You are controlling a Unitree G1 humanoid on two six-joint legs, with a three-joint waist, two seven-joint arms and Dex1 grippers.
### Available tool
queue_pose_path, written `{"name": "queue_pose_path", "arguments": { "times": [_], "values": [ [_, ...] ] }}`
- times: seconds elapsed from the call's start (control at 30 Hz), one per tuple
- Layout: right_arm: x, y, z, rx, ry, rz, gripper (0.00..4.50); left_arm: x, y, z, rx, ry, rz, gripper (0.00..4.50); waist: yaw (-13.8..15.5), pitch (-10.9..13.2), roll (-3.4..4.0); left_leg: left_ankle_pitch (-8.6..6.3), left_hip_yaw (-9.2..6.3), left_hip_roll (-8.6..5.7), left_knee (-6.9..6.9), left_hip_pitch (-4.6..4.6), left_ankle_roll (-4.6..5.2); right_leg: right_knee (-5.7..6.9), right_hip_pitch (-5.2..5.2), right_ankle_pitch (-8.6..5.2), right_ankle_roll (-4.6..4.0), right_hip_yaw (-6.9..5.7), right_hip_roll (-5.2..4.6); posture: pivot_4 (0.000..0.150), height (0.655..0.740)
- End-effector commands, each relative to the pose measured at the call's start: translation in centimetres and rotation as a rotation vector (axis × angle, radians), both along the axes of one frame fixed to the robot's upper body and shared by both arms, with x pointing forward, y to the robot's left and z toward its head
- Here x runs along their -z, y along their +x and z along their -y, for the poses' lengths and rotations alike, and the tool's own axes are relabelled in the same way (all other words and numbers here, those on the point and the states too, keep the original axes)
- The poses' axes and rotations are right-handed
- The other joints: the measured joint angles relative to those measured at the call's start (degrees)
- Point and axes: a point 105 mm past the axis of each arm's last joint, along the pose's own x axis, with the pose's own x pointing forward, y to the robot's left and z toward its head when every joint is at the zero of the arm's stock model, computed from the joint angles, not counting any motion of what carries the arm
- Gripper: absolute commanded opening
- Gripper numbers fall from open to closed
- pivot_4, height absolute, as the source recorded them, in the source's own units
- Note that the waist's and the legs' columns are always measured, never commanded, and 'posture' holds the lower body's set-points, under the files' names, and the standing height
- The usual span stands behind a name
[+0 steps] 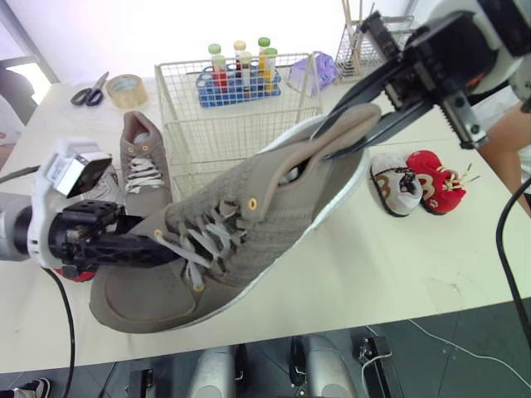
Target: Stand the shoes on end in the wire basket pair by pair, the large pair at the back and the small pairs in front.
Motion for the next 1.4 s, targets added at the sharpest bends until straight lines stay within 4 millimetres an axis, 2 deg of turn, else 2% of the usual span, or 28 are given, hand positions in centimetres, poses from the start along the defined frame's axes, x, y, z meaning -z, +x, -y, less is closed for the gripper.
{"name": "queue_pose_path", "arguments": {
  "times": [0.03, 0.07, 0.13, 0.17, 0.23, 0.33, 0.43, 0.53, 0.63, 0.73, 0.97, 1.17, 1.4],
  "values": [
    [-2.2, -0.6, 0.9, 0.022, 0.066, 0.018, 0.27, -2.1, -1.1, 0.9, 0.056, -0.111, 0.089, 1.24, 0.04, 0.00, 0.00, -0.01, 0.00, 0.00, 0.06, 0.00, 0.02, 0.05, 0.00, 0.00, 0.00, 0.00, -0.01, 0.150, 0.7400],
    [-2.5, -0.4, 1.1, 0.040, 0.082, 0.008, 0.27, -2.5, -1.1, 1.0, 0.046, -0.141, 0.103, 1.24, 0.04, 0.00, 0.00, -0.02, -0.01, 0.00, 0.12, -0.01, 0.03, 0.08, 0.02, 0.00, 0.00, 0.00, -0.01, 0.150, 0.7400],
    [-4.1, 0.7, 1.3, 0.092, 0.180, 0.030, 1.25, -2.9, -0.9, 1.2, 0.005, -0.195, 0.138, 1.22, -0.02, 0.00, 0.00, -0.05, -0.03, 0.01, 0.28, -0.01, 0.07, 0.17, 0.05, 0.00, 0.00, 0.01, -0.04, 0.150, 0.7400],
    [-5.0, 1.4, 2.0, 0.154, 0.248, 0.019, 1.61, -2.8, -0.6, 1.3, -0.031, -0.227, 0.158, 1.22, -0.02, 0.00, 0.00, -0.05, -0.02, 0.01, 0.33, 0.00, 0.08, 0.22, 0.06, 0.00, 0.00, 0.01, -0.05, 0.150, 0.7400],
    [-6.0, 2.6, 3.6, 0.282, 0.362, -0.016, 2.68, -2.8, -0.3, 1.3, -0.097, -0.292, 0.183, 1.22, 0.06, -0.02, -0.04, -0.05, -0.02, 0.01, 0.41, 0.03, 0.07, 0.36, 0.08, 0.01, -0.01, 0.02, -0.08, 0.150, 0.7400],
    [-6.0, 4.6, 6.8, 0.503, 0.506, -0.152, 4.22, -3.7, 0.1, 1.2, -0.182, -0.422, 0.209, 1.22, 0.59, -0.11, -0.19, -0.05, -0.18, 0.00, 0.45, 0.03, 0.05, 0.32, 0.20, 0.00, -0.02, -0.05, -0.10, 0.150, 0.7400],
    [-5.0, 6.1, 9.9, 0.617, 0.689, -0.414, 4.22, -4.6, 0.9, 1.4, -0.224, -0.501, 0.245, 1.22, 1.26, -0.12, -0.21, -0.05, -0.21, -0.01, 0.49, 0.11, 0.04, 0.12, 0.40, 0.08, -0.13, -0.08, -0.10, 0.150, 0.7400],
    [-3.4, 5.9, 10.7, 0.578, 0.805, -0.687, 4.22, -5.0, 1.8, 1.4, -0.253, -0.547, 0.270, 1.22, 1.41, -0.11, -0.14, -0.03, -0.18, -0.01, 0.48, 0.14, 0.03, 0.09, 0.44, 0.19, -0.13, -0.12, -0.07, 0.150, 0.7400],
    [-1.4, 5.6, 9.5, 0.544, 0.842, -0.869, 4.22, -5.3, 3.0, 1.5, -0.268, -0.586, 0.282, 1.22, 1.28, -0.11, -0.13, 0.00, -0.20, 0.02, 0.45, 0.19, 0.01, 0.10, 0.50, 0.19, -0.12, -0.16, 0.02, 0.150, 0.7400],
    [-0.6, 4.8, 6.5, 0.440, 0.867, -1.046, 4.22, -5.7, 4.2, 2.1, -0.253, -0.626, 0.293, 1.22, 1.21, -0.12, -0.12, 0.01, -0.12, 0.04, 0.44, 0.28, 0.00, 0.16, 0.50, 0.19, -0.11, -0.12, 0.05, 0.150, 0.7400],
    [0.1, 3.0, 2.2, 0.391, 0.798, -1.141, 4.22, -6.2, 6.2, 3.0, -0.244, -0.632, 0.322, 1.22, 1.57, -0.13, -0.15, 0.03, -0.22, -0.02, 0.47, 0.26, 0.01, 0.26, 0.63, 0.23, -0.02, -0.14, 0.08, 0.150, 0.7400],
    [-0.2, 2.7, 1.1, 0.375, 0.782, -1.170, 4.22, -5.9, 6.7, 3.7, -0.248, -0.617, 0.341, 1.22, 1.31, -0.14, -0.17, 0.01, -0.23, -0.03, 0.47, 0.26, 0.07, -0.02, 0.67, 0.29, 0.07, -0.12, 0.11, 0.150, 0.7400],
    [0.4, 3.9, 0.1, 0.416, 0.757, -1.158, 4.22, -5.1, 6.7, 4.9, -0.231, -0.589, 0.357, 1.22, 1.41, -0.14, -0.17, 0.00, -0.24, 0.00, 0.46, 0.25, 0.07, -0.06, 0.67, 0.29, 0.07, -0.12, 0.15, 0.150, 0.7400]
  ]
}}
